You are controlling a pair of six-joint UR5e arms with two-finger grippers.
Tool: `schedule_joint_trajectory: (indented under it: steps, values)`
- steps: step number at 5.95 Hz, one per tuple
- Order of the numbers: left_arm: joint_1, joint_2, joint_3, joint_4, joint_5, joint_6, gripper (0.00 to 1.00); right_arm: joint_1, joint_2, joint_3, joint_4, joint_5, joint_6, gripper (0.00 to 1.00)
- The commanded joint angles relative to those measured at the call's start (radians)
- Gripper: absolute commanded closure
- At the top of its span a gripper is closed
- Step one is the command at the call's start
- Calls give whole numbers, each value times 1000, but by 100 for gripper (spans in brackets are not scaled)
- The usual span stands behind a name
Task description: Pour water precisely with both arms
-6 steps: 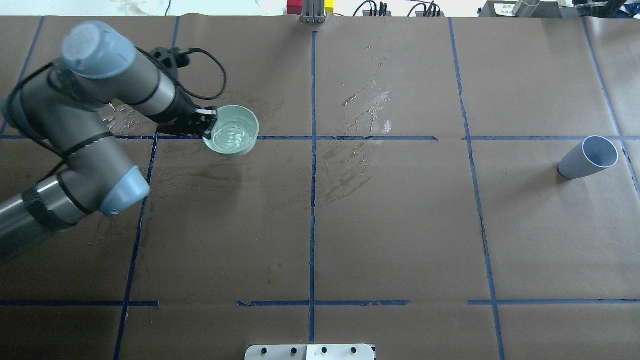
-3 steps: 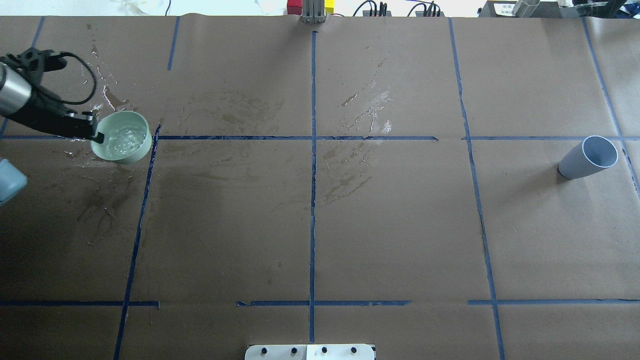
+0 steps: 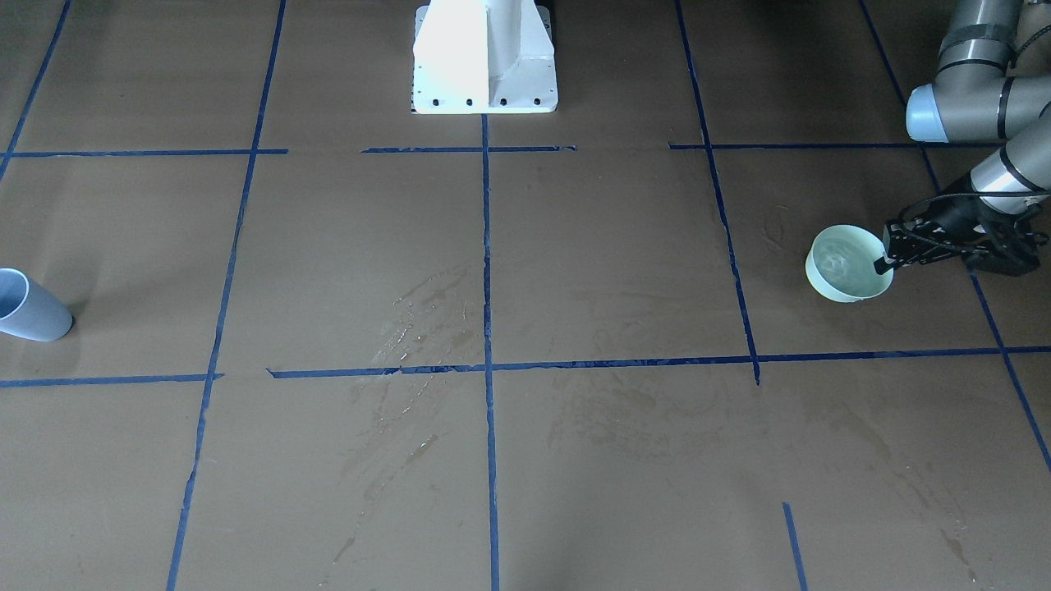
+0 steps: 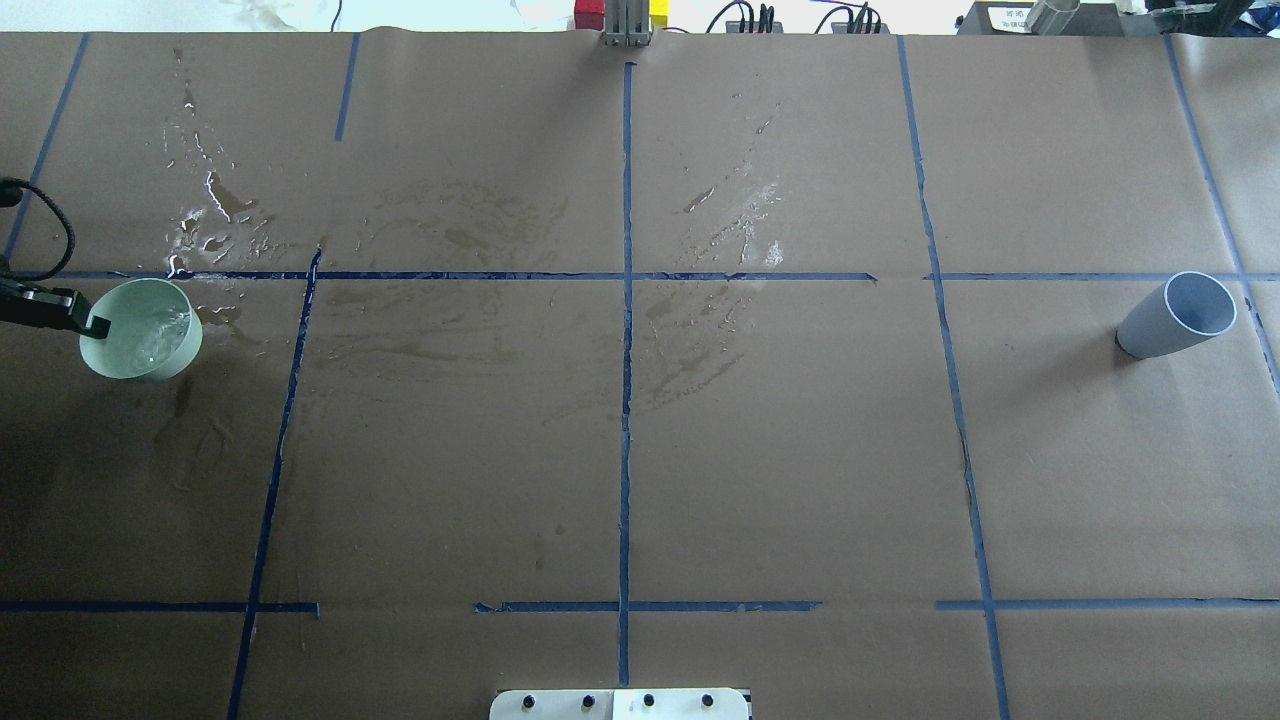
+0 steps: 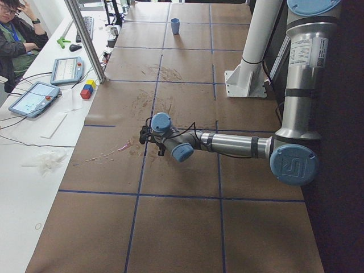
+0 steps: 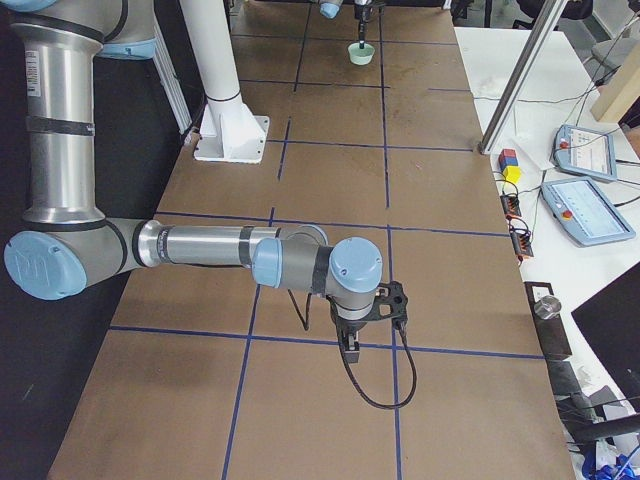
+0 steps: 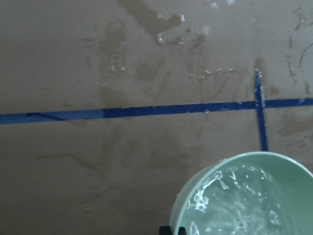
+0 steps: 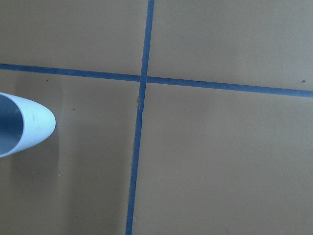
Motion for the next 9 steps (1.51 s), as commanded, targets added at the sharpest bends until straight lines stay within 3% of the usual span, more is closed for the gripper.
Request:
schedule_joint_trajectory:
  steps: [1,3,4,5,7,9]
  values:
    - [1,14,72,-103,1,-7,100,-1,4,0,0,0,0,0]
    - [2,12,92,-103,-4,-5,99,1,4,0,0,0,0,0]
    - [4,12,94,-103,-7,-5,93,1,4,0,0,0,0,0]
    - [4,11,94,-102,-7,-5,70,-1,4,-1,0,0,0,0]
    - [4,12,83,-106,-1,-4,0,-7,4,0,0,2,1,0]
    - [-54,8,79,-94,-6,14,0,-7,4,2,2,3,-2,0]
